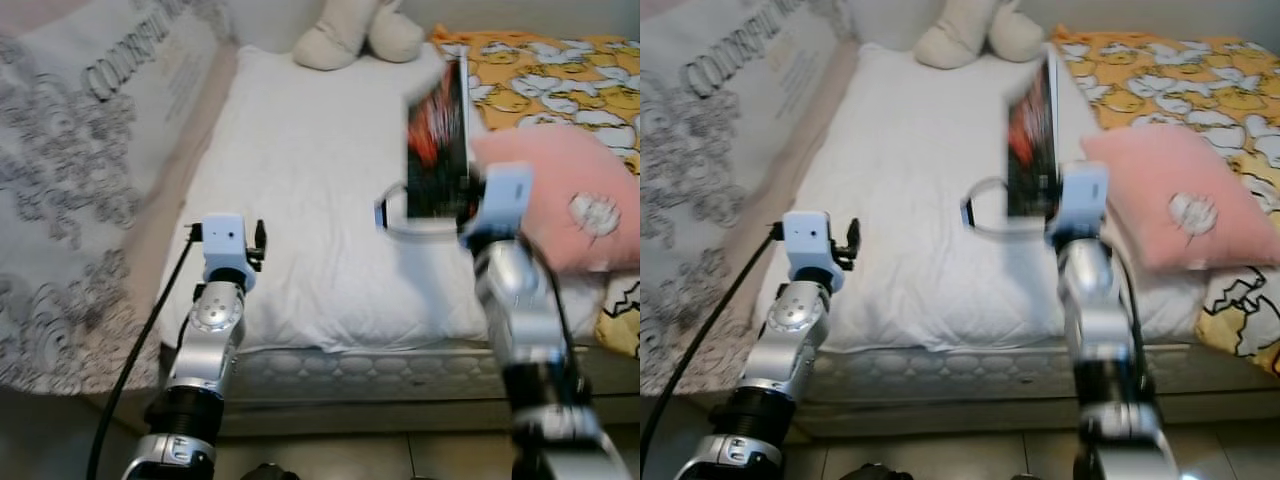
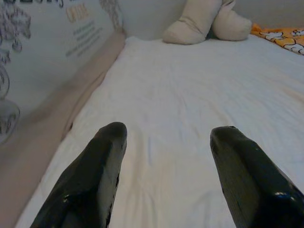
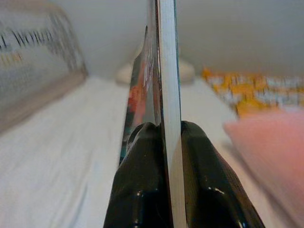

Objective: Clean up the room

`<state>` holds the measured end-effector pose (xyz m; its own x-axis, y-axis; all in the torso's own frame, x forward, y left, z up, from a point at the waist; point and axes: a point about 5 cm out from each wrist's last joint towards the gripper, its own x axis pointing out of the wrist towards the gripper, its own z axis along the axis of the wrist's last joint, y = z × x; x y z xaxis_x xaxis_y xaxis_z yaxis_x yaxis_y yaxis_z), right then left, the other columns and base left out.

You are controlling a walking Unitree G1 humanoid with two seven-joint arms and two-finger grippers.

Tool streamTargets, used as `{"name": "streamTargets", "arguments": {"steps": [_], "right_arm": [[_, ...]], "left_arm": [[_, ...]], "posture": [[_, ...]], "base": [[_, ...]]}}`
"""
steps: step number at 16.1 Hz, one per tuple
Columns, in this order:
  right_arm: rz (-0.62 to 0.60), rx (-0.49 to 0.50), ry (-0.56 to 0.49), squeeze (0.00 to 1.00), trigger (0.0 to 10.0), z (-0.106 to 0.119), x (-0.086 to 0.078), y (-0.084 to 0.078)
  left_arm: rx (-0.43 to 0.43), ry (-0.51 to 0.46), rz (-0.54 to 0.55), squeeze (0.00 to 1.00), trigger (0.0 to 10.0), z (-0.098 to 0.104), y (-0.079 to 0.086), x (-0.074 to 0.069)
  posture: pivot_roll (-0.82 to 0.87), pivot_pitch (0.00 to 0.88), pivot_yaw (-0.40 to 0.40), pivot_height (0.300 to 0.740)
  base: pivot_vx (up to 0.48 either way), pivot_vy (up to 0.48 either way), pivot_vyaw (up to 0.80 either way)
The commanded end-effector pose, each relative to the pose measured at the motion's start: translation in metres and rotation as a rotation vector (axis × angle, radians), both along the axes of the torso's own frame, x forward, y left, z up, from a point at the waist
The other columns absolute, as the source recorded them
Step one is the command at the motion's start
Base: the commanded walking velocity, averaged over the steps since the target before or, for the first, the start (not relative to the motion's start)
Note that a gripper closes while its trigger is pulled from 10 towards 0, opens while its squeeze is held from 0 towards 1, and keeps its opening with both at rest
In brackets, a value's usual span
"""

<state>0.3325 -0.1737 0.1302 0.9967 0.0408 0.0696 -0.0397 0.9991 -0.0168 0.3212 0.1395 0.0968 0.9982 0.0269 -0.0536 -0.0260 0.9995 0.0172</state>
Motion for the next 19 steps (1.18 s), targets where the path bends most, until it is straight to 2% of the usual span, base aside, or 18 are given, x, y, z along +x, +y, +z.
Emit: {"name": "streamTargets", "arguments": {"steps": [1,3,5,7,9,10,11,13,15,19], "right_arm": [[0.003,0.001,-0.039,0.0,0.0,0.009,-0.002,0.004],[0.04,0.02,0.004,0.0,0.0,-0.01,-0.019,0.019],[0.059,0.025,0.018,0.0,0.0,-0.015,-0.023,0.024],[0.074,0.001,0.013,0.0,0.0,-0.016,-0.025,0.026],[0.051,-0.033,0.026,0.04,0.0,-0.024,-0.042,0.02],[0.046,-0.037,0.026,0.04,0.0,-0.025,-0.044,0.019],[0.041,-0.054,0.016,1.0,0.0,-0.025,-0.049,0.017],[0.058,-0.091,0.017,1.0,0.0,-0.031,-0.058,0.018],[0.036,-0.051,0.069,1.0,0.0,-0.041,-0.058,0.016],[0.042,-0.062,0.063,1.0,0.0,-0.04,-0.052,0.015]], "left_arm": [[-0.017,0.004,0.011,0.0,10.0,0.0,0.001,-0.003],[-0.045,0.016,0.054,0.0,10.0,-0.004,0.004,-0.01],[-0.058,0.024,0.083,0.0,10.0,-0.005,0.007,-0.01],[-0.034,0.009,0.096,0.0,10.0,-0.003,0.011,-0.007],[0.004,0.01,0.141,0.0,10.0,-0.002,0.022,-0.011],[0.01,0.004,0.149,0.0,10.0,-0.002,0.023,-0.012],[0.008,-0.02,0.157,1.0,10.0,0.0,0.026,-0.016],[0.032,-0.089,0.141,1.0,10.0,0.008,0.026,-0.022],[0.035,-0.056,0.147,1.0,10.0,0.006,0.024,-0.018],[0.035,-0.069,0.112,1.0,10.0,0.01,0.022,-0.013]], "posture": [[-0.12,0.0,0.067,0.736],[-0.13,0.0,0.065,0.736],[-0.13,0.0,0.068,0.736],[-0.13,0.0,0.069,0.736],[-0.13,0.0,0.065,0.736],[-0.13,0.0,0.065,0.736],[-0.13,0.0,0.062,0.736],[-0.13,0.0,0.06,0.736],[-0.12,0.0,0.06,0.736],[-0.12,0.0,0.061,0.736]], "base": [[0.0,0.0,0.0],[0.146,-0.189,0.0],[0.308,-0.366,0.0],[0.161,-0.174,0.0],[0.0,0.0,0.0],[0.0,0.0,0.0],[0.0,0.0,0.0],[0.0,0.0,0.0],[0.0,0.0,0.0],[0.0,0.0,0.0]]}}
